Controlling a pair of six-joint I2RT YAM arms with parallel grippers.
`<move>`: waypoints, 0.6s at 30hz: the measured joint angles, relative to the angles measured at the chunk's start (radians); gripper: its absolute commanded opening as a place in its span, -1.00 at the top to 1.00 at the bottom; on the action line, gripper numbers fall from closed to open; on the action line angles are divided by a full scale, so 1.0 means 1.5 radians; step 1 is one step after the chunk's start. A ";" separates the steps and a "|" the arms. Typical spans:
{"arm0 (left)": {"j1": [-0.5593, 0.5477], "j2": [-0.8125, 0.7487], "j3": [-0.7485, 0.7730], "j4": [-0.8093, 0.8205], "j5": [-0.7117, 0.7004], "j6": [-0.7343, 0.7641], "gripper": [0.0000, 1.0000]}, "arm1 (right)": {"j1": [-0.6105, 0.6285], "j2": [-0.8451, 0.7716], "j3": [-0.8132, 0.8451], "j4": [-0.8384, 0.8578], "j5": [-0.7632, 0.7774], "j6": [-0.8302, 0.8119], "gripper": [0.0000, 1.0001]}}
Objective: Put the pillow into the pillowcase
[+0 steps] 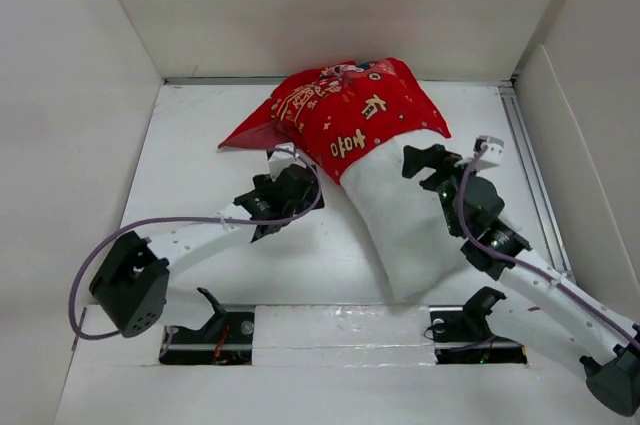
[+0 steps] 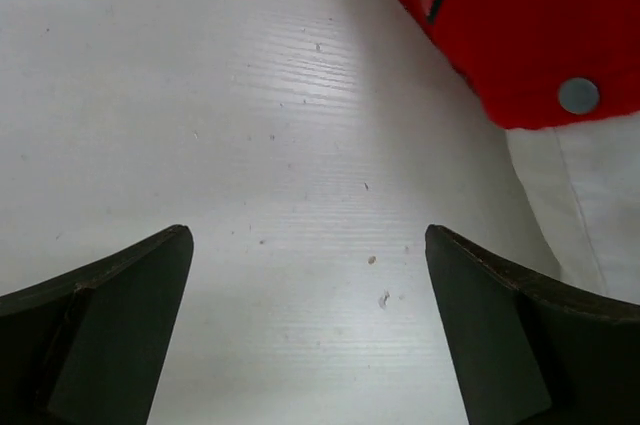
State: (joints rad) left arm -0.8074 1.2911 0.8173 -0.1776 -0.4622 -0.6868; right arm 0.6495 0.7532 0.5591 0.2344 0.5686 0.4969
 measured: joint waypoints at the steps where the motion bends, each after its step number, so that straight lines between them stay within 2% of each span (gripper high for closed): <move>1: 0.010 0.018 -0.004 0.020 0.009 0.006 -1.00 | 0.007 0.025 0.040 -0.038 0.000 -0.006 -1.00; 4: 0.022 0.061 0.001 0.088 0.028 0.027 -1.00 | 0.028 0.087 0.128 -0.127 0.001 -0.022 -1.00; 8: 0.021 0.123 0.019 0.184 0.064 0.066 -1.00 | 0.040 0.091 0.140 -0.205 -0.007 -0.048 -1.00; 15: 0.020 0.167 0.025 0.290 0.105 0.112 -1.00 | 0.040 0.078 0.139 -0.227 -0.049 -0.082 -1.00; 18: 0.020 0.204 0.045 0.312 0.104 0.127 -0.93 | 0.040 0.078 0.130 -0.227 -0.067 -0.088 -1.00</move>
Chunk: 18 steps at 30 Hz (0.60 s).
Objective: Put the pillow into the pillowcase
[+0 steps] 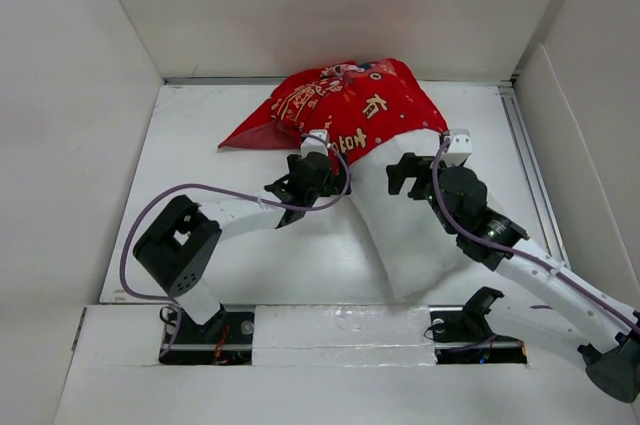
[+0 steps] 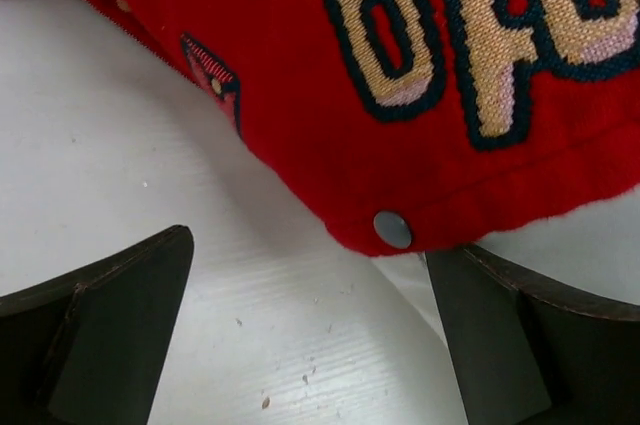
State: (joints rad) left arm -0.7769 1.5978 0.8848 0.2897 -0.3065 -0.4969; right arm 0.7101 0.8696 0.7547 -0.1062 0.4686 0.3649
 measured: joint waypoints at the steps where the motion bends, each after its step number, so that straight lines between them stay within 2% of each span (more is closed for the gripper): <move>1: 0.000 0.012 0.006 0.005 0.000 0.005 -0.78 | 0.000 0.000 -0.004 -0.001 -0.004 -0.001 -1.00; 3: 0.000 0.037 0.026 0.008 0.000 0.012 -0.56 | 0.000 -0.003 -0.012 -0.005 -0.009 -0.003 -1.00; 4: 0.000 0.048 0.038 0.008 0.000 0.015 -0.36 | 0.000 -0.005 -0.016 -0.009 -0.011 -0.003 -1.00; 5: 0.000 0.057 0.050 0.004 -0.001 0.017 0.17 | 0.000 -0.008 -0.018 -0.012 -0.014 -0.004 -1.00; 6: 0.000 0.063 0.061 0.001 -0.003 0.015 0.34 | 0.000 -0.012 -0.020 -0.012 -0.017 -0.005 -1.00; 8: 0.000 0.071 0.080 -0.007 -0.012 0.020 0.39 | 0.000 -0.018 -0.023 -0.012 -0.026 -0.009 -1.00; 9: 0.000 0.072 0.087 -0.012 -0.022 0.019 0.62 | 0.000 -0.018 -0.023 -0.010 -0.034 -0.011 -1.00; 12: 0.000 0.072 0.102 -0.026 -0.054 0.016 0.80 | 0.001 -0.013 -0.029 0.004 -0.066 -0.029 -1.00; 14: 0.000 0.072 0.115 -0.043 -0.072 0.016 1.00 | 0.013 -0.005 -0.035 0.015 -0.083 -0.046 -1.00; 18: 0.000 0.074 0.153 -0.088 -0.099 0.018 1.00 | 0.067 0.026 -0.045 0.033 -0.086 -0.084 -1.00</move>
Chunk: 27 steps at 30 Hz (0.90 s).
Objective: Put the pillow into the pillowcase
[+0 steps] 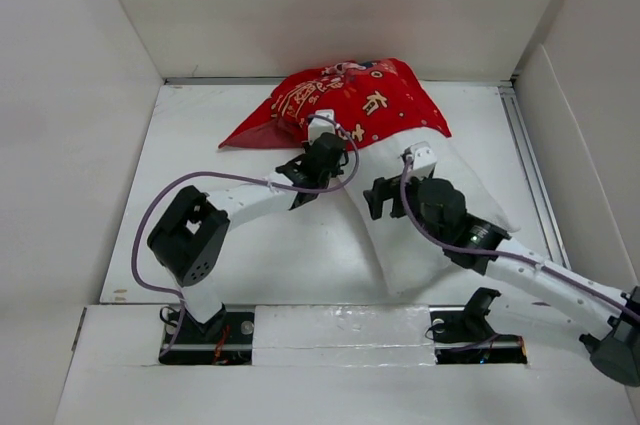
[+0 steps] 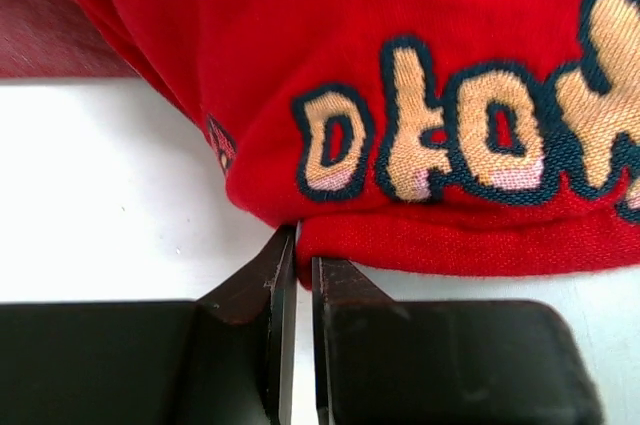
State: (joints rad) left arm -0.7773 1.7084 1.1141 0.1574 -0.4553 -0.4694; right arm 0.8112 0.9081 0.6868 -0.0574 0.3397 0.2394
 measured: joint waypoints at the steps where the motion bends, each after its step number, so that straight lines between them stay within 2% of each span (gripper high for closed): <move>1: -0.003 0.000 0.008 -0.009 -0.005 0.001 1.00 | 0.016 0.012 0.000 0.006 0.013 -0.007 -1.00; 6: -0.031 -0.012 0.041 -0.070 -0.033 0.011 1.00 | 0.043 0.130 0.028 0.017 0.116 0.004 -1.00; 8: -0.043 -0.034 0.047 -0.099 -0.031 0.011 1.00 | 0.030 0.207 0.065 0.003 0.165 0.049 -1.00; 10: -0.048 -0.071 0.047 -0.121 -0.023 0.011 1.00 | 0.001 0.271 0.097 -0.001 0.193 0.098 -0.90; 11: -0.048 -0.090 0.047 -0.126 -0.017 0.011 1.00 | -0.018 0.294 0.104 0.007 0.197 0.115 -0.50; 14: -0.046 -0.153 0.055 -0.149 0.009 0.012 1.00 | -0.056 0.342 0.108 0.046 0.187 0.140 0.04; 15: -0.046 -0.166 0.063 -0.157 0.018 0.014 1.00 | -0.063 0.355 0.108 0.064 0.175 0.142 0.94; 18: -0.043 -0.188 0.094 -0.183 0.049 0.029 1.00 | -0.065 0.370 0.098 0.130 0.130 0.148 1.00; 21: -0.042 -0.191 0.132 -0.226 0.084 0.045 1.00 | -0.064 0.326 0.064 0.178 0.092 0.147 1.00; 27: -0.042 -0.184 0.285 -0.344 0.198 0.064 1.00 | -0.050 0.114 0.016 0.210 0.059 0.131 1.00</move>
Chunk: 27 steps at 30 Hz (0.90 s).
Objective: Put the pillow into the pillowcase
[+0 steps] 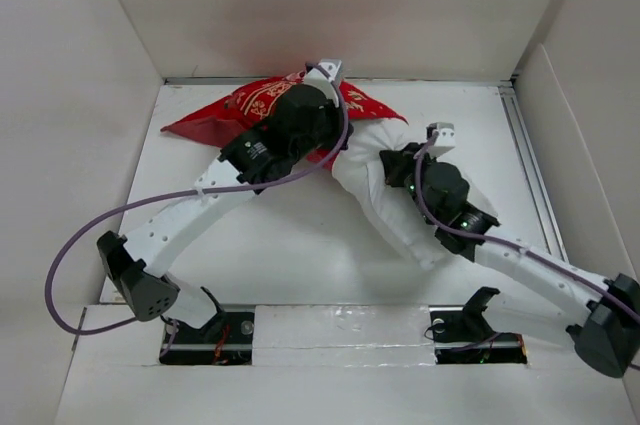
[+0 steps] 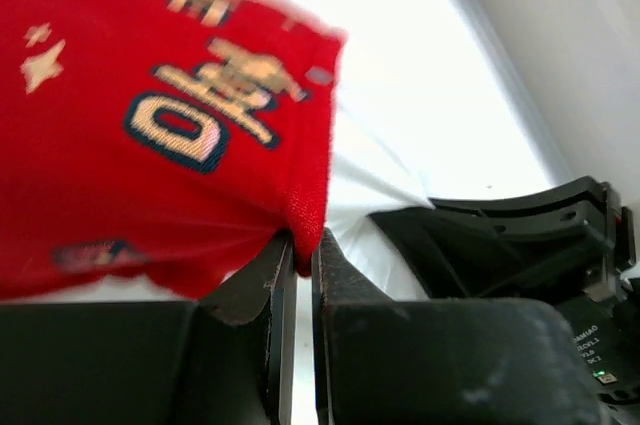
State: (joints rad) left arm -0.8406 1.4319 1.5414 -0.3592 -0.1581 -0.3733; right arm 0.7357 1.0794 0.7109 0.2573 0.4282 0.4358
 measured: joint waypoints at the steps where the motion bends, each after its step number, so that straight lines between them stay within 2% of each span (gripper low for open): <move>1: -0.001 0.004 0.031 -0.013 0.018 0.002 1.00 | 0.003 -0.027 0.000 0.013 -0.006 -0.002 1.00; 4: -0.009 0.018 0.111 -0.045 0.068 0.006 1.00 | 0.020 -0.069 0.000 0.055 -0.014 -0.009 1.00; 7: -0.016 0.031 0.138 -0.064 0.115 0.006 1.00 | 0.040 -0.069 0.000 0.081 -0.002 -0.011 1.00; 11: -0.036 0.058 0.127 -0.069 0.145 -0.002 1.00 | 0.054 -0.039 -0.014 0.116 0.036 -0.006 1.00; 15: -0.087 0.100 0.122 -0.080 0.157 -0.007 1.00 | 0.075 -0.019 -0.072 0.172 0.108 0.006 1.00; 18: -0.117 0.119 0.122 -0.089 0.189 -0.012 1.00 | 0.100 -0.037 -0.142 0.234 0.186 0.019 1.00; 22: -0.122 0.114 0.119 -0.071 0.262 -0.024 1.00 | 0.131 -0.083 -0.192 0.291 0.295 0.041 1.00; 27: -0.124 0.101 0.066 -0.016 0.333 -0.036 1.00 | 0.142 -0.101 -0.239 0.390 0.361 0.057 1.00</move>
State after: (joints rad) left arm -1.0260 1.5837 1.6405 -0.3828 0.3420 -0.4271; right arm 0.9489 0.9276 0.3519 0.8421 0.9699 0.5217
